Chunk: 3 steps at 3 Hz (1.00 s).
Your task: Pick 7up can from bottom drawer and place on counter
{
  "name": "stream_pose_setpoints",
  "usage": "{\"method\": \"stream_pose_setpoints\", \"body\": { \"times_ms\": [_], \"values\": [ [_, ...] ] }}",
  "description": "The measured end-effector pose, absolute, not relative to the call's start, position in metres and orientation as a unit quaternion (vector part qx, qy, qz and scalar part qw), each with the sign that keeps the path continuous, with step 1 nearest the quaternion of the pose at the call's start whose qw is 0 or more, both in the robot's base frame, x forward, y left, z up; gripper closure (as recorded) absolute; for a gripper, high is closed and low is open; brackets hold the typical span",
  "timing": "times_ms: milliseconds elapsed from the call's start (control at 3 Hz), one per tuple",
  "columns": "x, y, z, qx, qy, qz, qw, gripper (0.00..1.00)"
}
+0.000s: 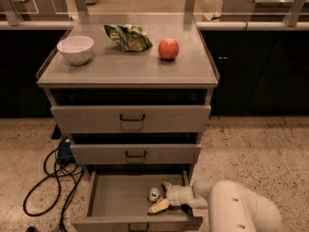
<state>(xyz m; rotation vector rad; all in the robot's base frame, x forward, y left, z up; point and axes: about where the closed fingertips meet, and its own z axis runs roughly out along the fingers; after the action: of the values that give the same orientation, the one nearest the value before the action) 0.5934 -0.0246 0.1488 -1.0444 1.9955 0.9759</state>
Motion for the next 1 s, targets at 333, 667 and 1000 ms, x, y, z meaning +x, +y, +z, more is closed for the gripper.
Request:
{"method": "stream_pose_setpoints", "body": {
  "times_ms": [333, 667, 1000],
  "values": [
    [0.5934, -0.0246, 0.1488, -0.401, 0.765, 0.374, 0.337, 0.19],
    [0.5934, -0.0246, 0.1488, -0.401, 0.765, 0.374, 0.337, 0.42],
    [0.5933, -0.0245, 0.1488, -0.401, 0.765, 0.374, 0.337, 0.66]
  ]
}}
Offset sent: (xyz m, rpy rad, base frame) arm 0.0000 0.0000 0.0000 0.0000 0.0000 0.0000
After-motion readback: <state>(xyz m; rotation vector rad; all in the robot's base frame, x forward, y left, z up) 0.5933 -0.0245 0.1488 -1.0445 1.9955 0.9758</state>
